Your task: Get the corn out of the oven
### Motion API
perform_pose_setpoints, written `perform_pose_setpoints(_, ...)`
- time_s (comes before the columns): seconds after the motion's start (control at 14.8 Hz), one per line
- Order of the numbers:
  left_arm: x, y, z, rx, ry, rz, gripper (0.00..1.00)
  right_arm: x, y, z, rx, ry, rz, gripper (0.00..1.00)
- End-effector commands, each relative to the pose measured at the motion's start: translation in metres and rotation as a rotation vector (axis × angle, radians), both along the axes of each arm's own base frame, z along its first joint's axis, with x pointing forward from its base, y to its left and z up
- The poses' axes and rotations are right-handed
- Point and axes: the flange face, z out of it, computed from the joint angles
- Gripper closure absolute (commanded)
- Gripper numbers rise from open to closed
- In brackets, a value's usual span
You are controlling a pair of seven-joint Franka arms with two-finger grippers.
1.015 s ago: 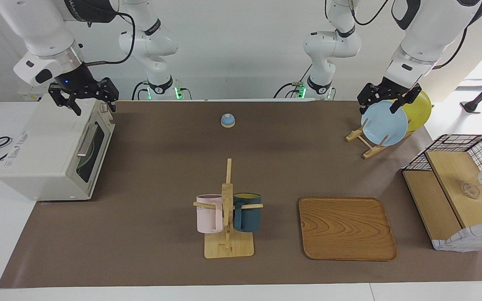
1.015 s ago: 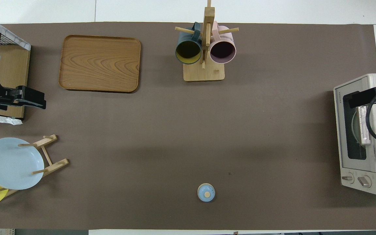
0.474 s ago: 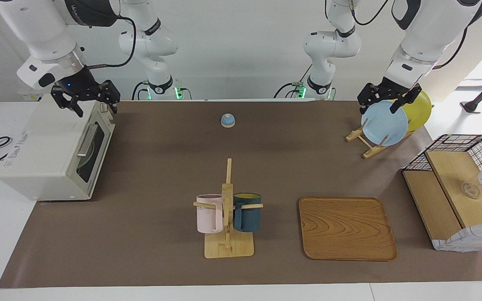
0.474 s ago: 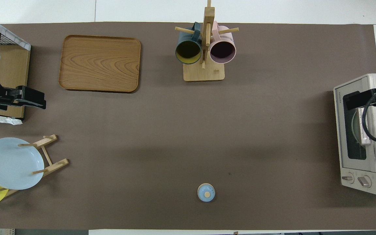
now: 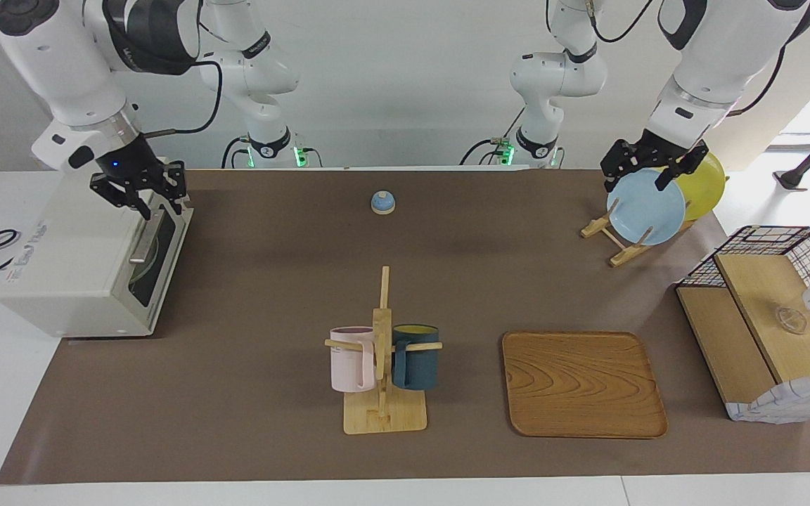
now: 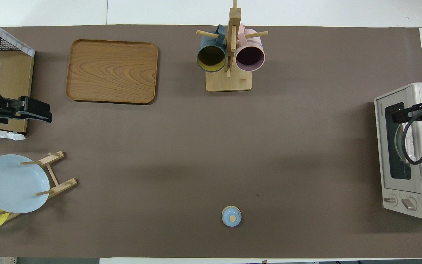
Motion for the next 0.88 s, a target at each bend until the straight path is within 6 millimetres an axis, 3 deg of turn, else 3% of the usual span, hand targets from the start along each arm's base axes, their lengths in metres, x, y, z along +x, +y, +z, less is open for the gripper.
perform_pose_setpoints(0.0,-0.008,0.005,0.001,-0.016,0.007,0.001,0.00,-0.023,-0.014,-0.039,-0.012,0.006,0.004,1.00)
perform_pose_setpoints(0.2,-0.008,0.005,0.001,-0.016,0.008,0.001,0.00,-0.018,-0.052,-0.064,-0.042,0.037,-0.058,1.00)
perform_pose_setpoints(0.81,-0.009,0.005,0.002,-0.014,0.007,0.001,0.00,-0.016,-0.064,-0.095,-0.102,0.064,-0.061,1.00)
